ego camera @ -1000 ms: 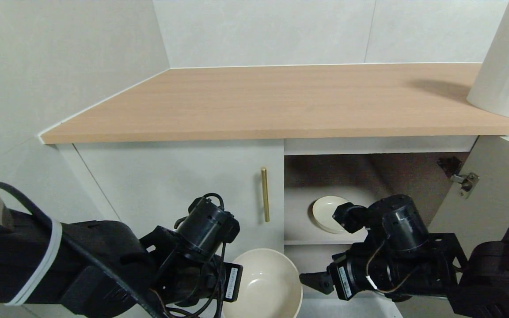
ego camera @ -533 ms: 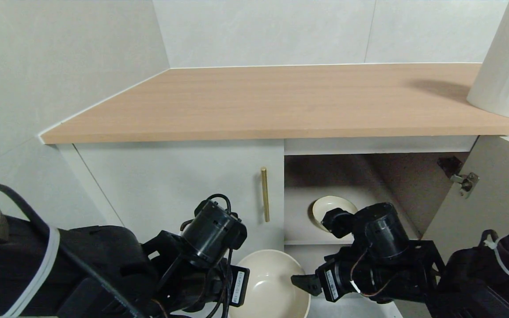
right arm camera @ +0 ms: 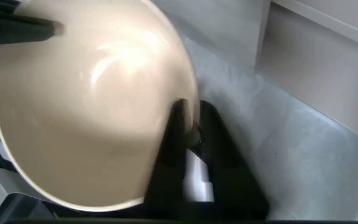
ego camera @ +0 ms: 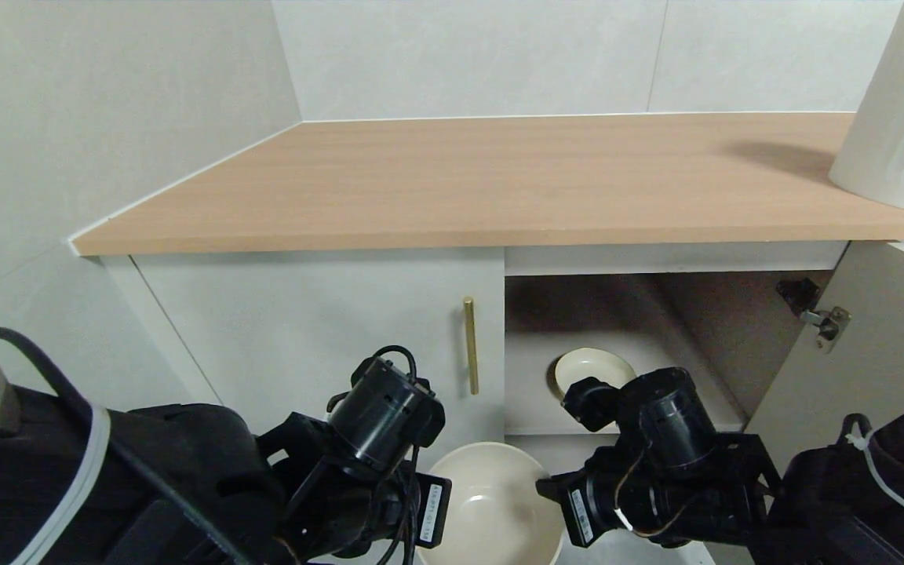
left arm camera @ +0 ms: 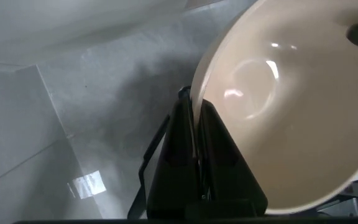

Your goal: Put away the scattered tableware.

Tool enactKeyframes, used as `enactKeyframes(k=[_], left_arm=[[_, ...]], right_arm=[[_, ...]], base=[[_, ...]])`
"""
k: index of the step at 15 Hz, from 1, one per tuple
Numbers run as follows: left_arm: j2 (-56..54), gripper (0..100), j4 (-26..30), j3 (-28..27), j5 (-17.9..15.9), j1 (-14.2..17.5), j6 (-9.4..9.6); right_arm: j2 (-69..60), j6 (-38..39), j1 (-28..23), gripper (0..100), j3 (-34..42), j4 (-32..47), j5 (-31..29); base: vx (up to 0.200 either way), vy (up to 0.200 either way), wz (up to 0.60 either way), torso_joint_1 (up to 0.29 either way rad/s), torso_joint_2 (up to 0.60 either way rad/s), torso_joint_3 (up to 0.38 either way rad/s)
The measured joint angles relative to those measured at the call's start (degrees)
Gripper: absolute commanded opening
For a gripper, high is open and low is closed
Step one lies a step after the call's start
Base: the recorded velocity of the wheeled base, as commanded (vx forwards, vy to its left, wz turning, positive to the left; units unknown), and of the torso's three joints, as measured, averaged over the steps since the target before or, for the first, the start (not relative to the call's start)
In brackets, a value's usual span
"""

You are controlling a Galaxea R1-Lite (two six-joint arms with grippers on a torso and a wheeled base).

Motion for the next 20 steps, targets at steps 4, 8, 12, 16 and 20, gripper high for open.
enactKeyframes(k=[4, 8, 12, 16, 20], left_arm=[[-0.07, 0, 0.20, 0.05, 0.06, 0.02, -0.04], [-0.24, 0, 0.46, -0.02, 0.11, 0.06, -0.13], [-0.35, 100, 0.60, 0.07, 0.33, 0.06, -0.11], [-0.40, 100, 0.79, -0.09, 0.60, 0.11, -0.11], [-0.44, 100, 0.55, -0.22, 0.46, 0.09, -0.26]], right_arm=[[0.02, -0.09, -0.10, 0, 0.13, 0.17, -0.11], [0.05, -0.13, -0.12, 0, 0.13, 0.26, -0.15], [0.07, -0.16, -0.15, 0, 0.20, 0.44, -0.44], [0.18, -0.41, -0.20, 0, 0.41, 0.72, -0.59], [0.61, -2.02, -0.56, 0, 0.67, 2.11, -0.91]], base=[[0.000, 0.000, 0.00, 0.000, 0.00, 0.000], [0.000, 0.000, 0.00, 0.000, 0.00, 0.000], [0.000, 0.000, 0.00, 0.000, 0.00, 0.000], [0.000, 0.000, 0.00, 0.000, 0.00, 0.000], [0.000, 0.000, 0.00, 0.000, 0.00, 0.000]])
